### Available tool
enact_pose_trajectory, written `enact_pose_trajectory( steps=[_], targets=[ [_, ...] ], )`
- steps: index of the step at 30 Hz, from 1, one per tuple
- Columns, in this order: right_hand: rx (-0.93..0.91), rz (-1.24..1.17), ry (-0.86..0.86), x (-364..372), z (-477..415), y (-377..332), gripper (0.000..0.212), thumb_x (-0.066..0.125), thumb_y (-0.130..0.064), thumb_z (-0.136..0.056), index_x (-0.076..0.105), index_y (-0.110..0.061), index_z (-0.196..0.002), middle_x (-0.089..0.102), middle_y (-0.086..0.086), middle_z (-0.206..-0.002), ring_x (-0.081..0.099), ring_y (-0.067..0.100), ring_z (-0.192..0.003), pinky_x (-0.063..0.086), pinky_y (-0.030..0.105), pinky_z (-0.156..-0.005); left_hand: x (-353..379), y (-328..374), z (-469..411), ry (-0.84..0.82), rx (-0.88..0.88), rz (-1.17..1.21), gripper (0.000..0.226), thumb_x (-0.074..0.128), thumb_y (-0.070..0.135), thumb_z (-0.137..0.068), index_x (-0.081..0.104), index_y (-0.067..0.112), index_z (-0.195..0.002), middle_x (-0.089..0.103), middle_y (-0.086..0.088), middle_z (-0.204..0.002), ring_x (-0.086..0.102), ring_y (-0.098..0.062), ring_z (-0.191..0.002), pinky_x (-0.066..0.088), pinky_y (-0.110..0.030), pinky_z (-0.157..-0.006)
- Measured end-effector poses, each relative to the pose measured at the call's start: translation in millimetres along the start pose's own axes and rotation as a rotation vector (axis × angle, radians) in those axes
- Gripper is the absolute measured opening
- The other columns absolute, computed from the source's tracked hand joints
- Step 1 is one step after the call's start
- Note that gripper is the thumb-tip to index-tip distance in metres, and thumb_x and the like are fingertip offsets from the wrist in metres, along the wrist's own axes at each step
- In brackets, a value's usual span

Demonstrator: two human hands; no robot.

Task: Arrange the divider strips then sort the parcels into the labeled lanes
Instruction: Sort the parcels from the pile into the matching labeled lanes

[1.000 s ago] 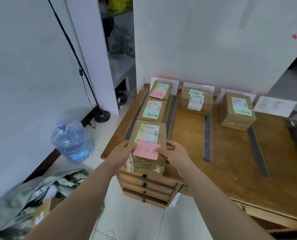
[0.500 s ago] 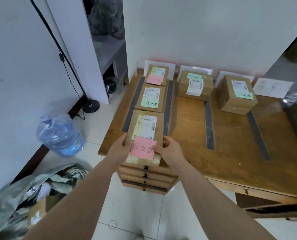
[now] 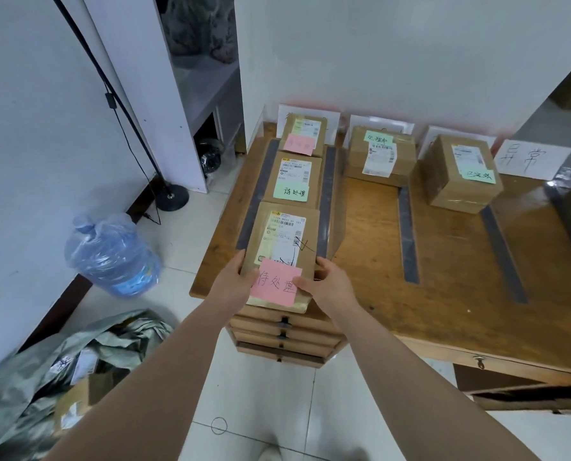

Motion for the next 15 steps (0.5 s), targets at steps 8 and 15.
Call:
enact_pose_trajectory(
  steps=[8,15],
  targets=[
    [-0.138,0.211,0.117,-41,14,-24,0.063,0.068,-0.035,-0.088,0.042,-0.024,-0.144,0.052,-0.004,-0.142,0.054,0.012,-0.121,0.048,0.03,-0.094,-8,48,8,0.156,0.148,-0.226,0.022,0.043,0.027,-0.102,0.055,0.019,-0.118,0.07,-0.001,-0.105,0.067,-0.014,-0.077,0.049,-0.024,-0.054],
    [-0.217,0.438,0.238,-115,43,-47,0.056,0.053,-0.042,-0.096,0.039,-0.023,-0.147,0.045,-0.002,-0.148,0.041,0.019,-0.136,0.035,0.035,-0.108,13,129,32,0.247,0.396,-0.508,0.04,0.047,0.03,-0.1,0.05,0.023,-0.139,0.054,-0.001,-0.141,0.053,-0.02,-0.123,0.045,-0.036,-0.098]
  ],
)
Point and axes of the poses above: each hand's wrist, its own z-axis away from the middle knuckle, its own x-axis out of the palm, y = z × x, the point moved 2 cm from there along -z, towards the middle knuckle
